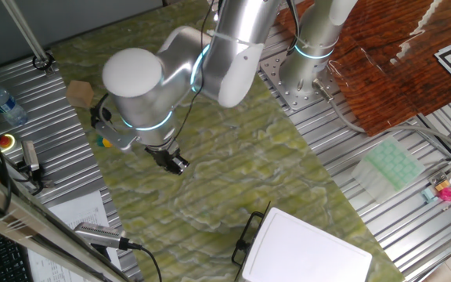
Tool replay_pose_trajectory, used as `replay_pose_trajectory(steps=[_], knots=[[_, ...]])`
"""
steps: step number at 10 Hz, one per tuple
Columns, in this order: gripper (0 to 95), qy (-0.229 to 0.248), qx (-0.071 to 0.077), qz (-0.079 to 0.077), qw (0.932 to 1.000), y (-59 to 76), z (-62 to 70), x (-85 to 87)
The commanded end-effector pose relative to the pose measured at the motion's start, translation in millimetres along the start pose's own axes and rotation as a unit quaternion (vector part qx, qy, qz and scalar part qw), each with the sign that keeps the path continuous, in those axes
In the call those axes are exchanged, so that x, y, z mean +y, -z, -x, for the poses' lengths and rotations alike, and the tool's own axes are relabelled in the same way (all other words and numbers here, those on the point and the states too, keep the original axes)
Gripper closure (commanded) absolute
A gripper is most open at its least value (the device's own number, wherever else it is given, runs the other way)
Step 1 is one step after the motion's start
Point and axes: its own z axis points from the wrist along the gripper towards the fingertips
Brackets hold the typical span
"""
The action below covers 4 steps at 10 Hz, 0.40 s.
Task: Put things in the drawer
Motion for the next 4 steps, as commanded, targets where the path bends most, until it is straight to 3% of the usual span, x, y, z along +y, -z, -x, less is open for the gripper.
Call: replay_pose_trajectory(steps=[1, 4], knots=[[95.0, -0.03, 0.002, 0.01, 0.9995, 0.9, -1.0, 1.6], [95.0, -0.035, 0.003, 0.015, 0.9993, -0.7, 1.6, 8.1]])
